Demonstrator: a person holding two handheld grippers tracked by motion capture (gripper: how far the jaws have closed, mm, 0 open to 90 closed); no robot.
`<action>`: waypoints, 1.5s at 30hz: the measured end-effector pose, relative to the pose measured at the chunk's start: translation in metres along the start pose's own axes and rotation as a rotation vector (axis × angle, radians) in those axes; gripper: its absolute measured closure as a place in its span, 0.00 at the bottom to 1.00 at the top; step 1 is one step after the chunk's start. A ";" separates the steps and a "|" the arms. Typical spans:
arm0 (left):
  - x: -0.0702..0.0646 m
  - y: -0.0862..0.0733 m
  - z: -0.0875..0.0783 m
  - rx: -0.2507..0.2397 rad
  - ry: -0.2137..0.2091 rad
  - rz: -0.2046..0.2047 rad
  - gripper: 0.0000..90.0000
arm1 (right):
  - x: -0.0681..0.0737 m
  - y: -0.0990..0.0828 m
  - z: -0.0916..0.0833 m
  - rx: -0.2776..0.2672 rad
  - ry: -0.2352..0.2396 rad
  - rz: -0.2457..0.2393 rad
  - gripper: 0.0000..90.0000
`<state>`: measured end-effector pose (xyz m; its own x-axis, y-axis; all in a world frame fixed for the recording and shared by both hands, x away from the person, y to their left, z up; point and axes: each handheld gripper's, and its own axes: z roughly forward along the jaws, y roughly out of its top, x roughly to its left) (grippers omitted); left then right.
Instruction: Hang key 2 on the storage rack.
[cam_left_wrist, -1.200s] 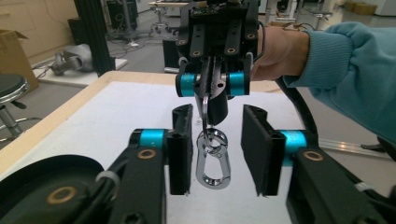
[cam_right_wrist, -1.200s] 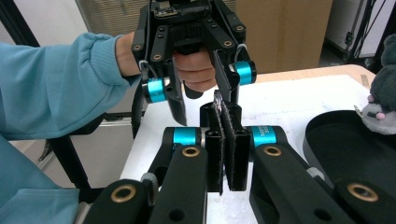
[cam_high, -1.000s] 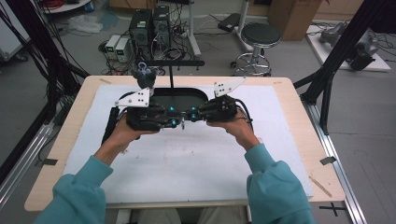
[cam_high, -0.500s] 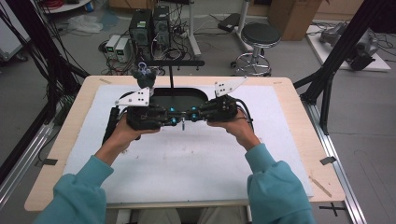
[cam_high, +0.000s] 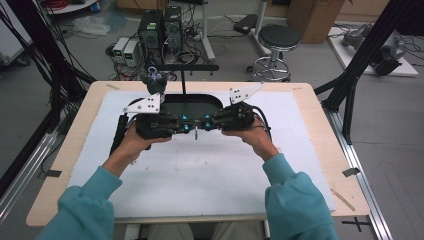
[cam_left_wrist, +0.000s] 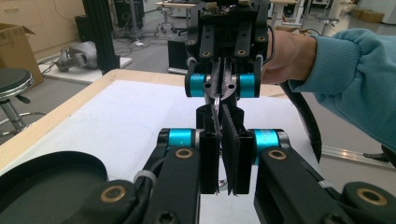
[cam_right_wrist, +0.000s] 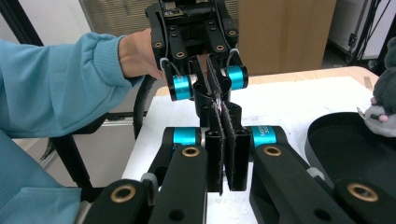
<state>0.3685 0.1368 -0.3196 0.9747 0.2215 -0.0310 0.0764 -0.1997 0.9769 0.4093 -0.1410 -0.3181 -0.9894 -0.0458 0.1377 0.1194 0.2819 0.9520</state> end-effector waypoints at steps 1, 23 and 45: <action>0.000 0.000 0.000 0.004 0.002 -0.001 0.95 | 0.000 0.000 0.000 0.002 0.001 -0.001 0.99; -0.001 0.003 -0.002 0.025 -0.017 -0.029 0.98 | 0.001 0.000 0.002 0.009 0.015 -0.019 0.98; 0.017 0.019 -0.032 0.085 0.136 -0.016 0.98 | 0.022 -0.017 -0.034 -0.015 -0.352 0.022 0.01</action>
<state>0.3798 0.1671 -0.2952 0.9361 0.3515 -0.0115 0.1146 -0.2740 0.9549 0.3886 -0.1792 -0.3221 -0.9540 0.2941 0.0577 0.1393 0.2647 0.9542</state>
